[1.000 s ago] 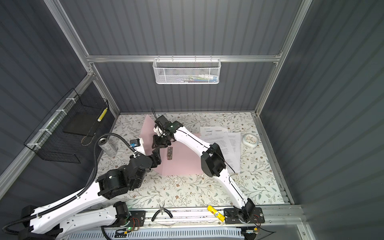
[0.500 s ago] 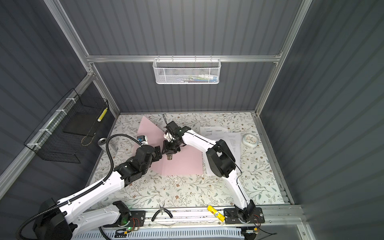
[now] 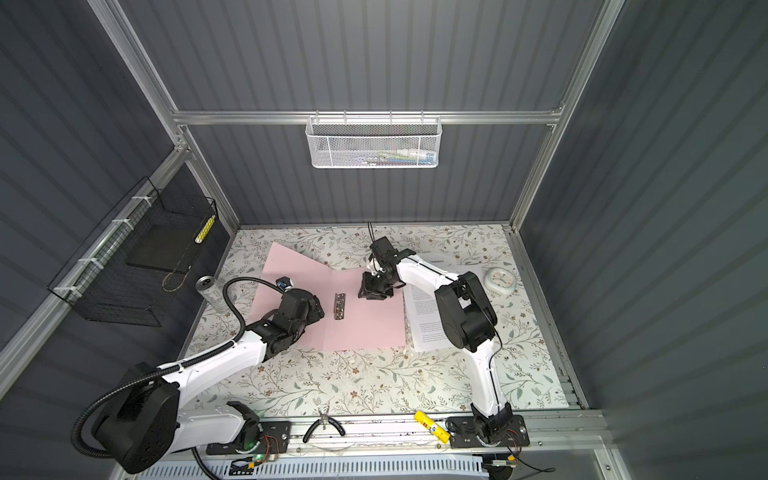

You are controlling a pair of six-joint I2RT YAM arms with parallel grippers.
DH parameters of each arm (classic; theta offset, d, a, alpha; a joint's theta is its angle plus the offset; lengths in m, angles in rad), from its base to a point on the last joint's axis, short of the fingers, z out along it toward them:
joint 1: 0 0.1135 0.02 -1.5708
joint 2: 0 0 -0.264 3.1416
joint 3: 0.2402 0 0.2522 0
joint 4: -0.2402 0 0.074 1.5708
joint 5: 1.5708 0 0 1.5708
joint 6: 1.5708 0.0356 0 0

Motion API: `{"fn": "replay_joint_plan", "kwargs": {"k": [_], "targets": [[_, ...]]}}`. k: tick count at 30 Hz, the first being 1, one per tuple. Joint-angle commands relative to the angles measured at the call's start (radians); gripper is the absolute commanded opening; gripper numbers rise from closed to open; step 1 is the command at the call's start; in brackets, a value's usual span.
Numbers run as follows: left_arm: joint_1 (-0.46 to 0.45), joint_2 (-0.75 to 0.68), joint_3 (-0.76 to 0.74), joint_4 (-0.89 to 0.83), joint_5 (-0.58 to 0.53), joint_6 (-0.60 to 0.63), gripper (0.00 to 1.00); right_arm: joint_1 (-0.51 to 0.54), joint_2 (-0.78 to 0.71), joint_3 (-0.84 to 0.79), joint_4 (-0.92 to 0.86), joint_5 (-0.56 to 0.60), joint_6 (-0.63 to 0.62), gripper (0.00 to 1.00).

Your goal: Put the files into the folder

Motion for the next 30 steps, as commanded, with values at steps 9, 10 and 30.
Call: {"fn": "replay_joint_plan", "kwargs": {"k": [9,10,30], "targets": [[0.056,0.159,-0.062,0.151,0.107,-0.085,0.76,-0.008,0.019,-0.041,0.003,0.108,-0.064,0.34],[0.059,0.167,-0.068,0.159,0.115,-0.087,0.76,-0.012,0.026,-0.041,0.003,0.108,-0.065,0.34],[0.07,0.138,-0.119,0.238,0.217,-0.083,0.77,-0.041,0.02,-0.085,0.063,0.154,-0.035,0.33]]}}
